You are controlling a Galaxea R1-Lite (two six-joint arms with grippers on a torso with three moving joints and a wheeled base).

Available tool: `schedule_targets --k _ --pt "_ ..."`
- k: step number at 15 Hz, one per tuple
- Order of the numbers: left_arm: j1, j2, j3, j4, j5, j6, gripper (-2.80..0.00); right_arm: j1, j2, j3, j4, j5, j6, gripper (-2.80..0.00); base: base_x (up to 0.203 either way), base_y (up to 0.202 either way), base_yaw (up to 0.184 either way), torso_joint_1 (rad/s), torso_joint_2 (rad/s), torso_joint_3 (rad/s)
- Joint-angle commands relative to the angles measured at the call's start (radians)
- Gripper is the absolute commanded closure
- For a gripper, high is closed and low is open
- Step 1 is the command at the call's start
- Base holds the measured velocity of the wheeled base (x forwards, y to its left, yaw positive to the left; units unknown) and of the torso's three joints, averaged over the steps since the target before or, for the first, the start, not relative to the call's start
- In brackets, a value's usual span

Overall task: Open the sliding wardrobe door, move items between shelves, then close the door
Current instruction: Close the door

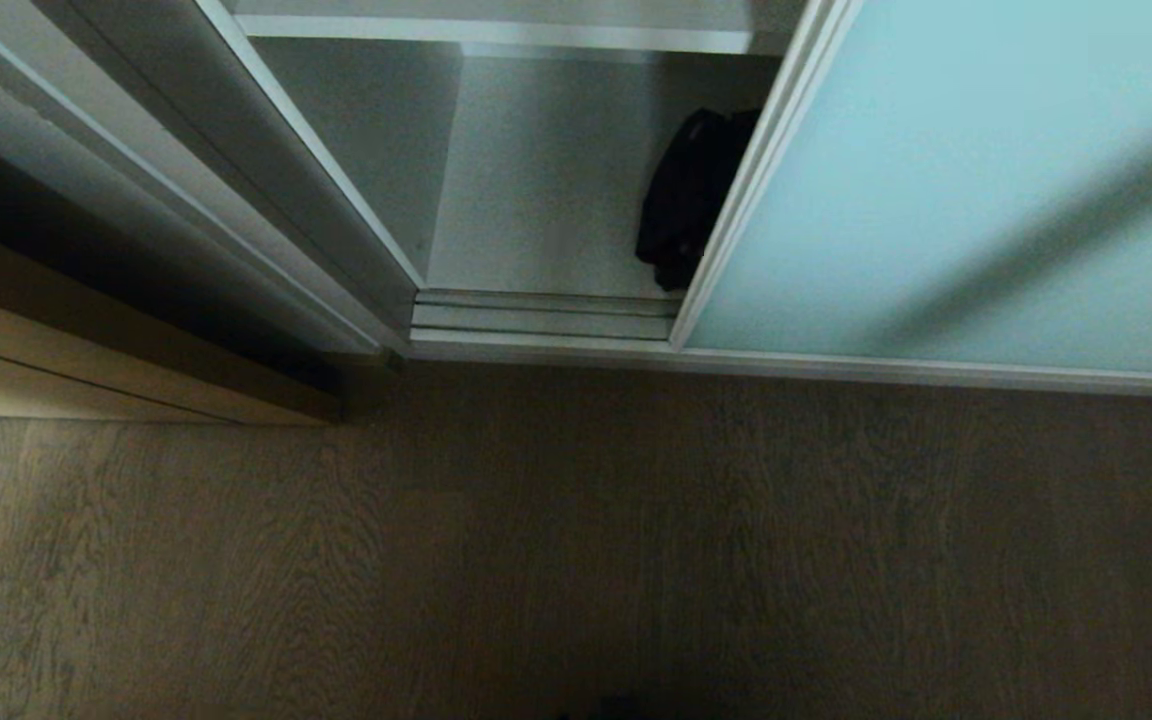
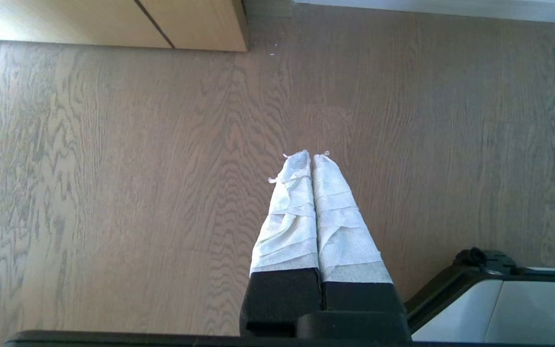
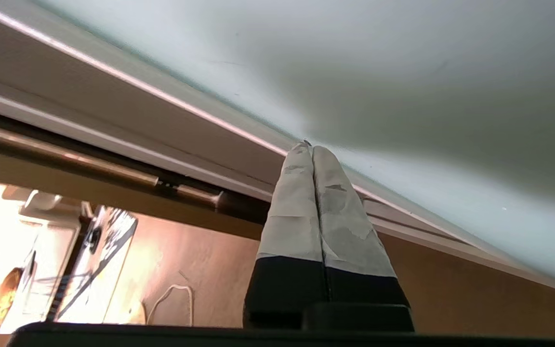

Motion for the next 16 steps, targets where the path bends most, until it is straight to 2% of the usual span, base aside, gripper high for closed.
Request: schedule_targets --k 1,5,7,10,14,16 --pt "0.0 -0.001 0.0 -0.001 0.0 0.0 0.0 0.089 0.103 -0.074 -0.002 -0.04 -0.031 0.0 0.0 0.0 0.0 0.0 0.0 0.0" --pt "0.0 0.0 0.0 -0.001 0.0 0.0 0.0 0.262 0.295 -0.27 0.004 -0.176 -0.129 0.0 0.0 0.0 0.0 0.0 0.0 0.0" --pt "0.0 -0.001 0.0 -0.001 0.0 0.0 0.0 0.316 0.329 -0.287 0.011 -0.201 -0.21 0.0 0.0 0.0 0.0 0.0 0.0 0.0" --pt "0.0 -0.001 0.0 -0.001 0.0 0.0 0.0 0.318 0.251 -0.255 0.014 -0.203 -0.199 0.0 0.0 0.0 0.0 0.0 0.0 0.0" --pt "0.0 0.001 0.0 -0.001 0.0 0.0 0.0 0.31 -0.013 -0.083 0.046 -0.17 -0.18 0.0 0.0 0.0 0.0 0.0 0.0 0.0" --pt "0.0 0.001 0.0 -0.001 0.0 0.0 0.0 0.261 -0.152 -0.015 0.056 -0.162 -0.175 0.0 0.0 0.0 0.0 0.0 0.0 0.0"
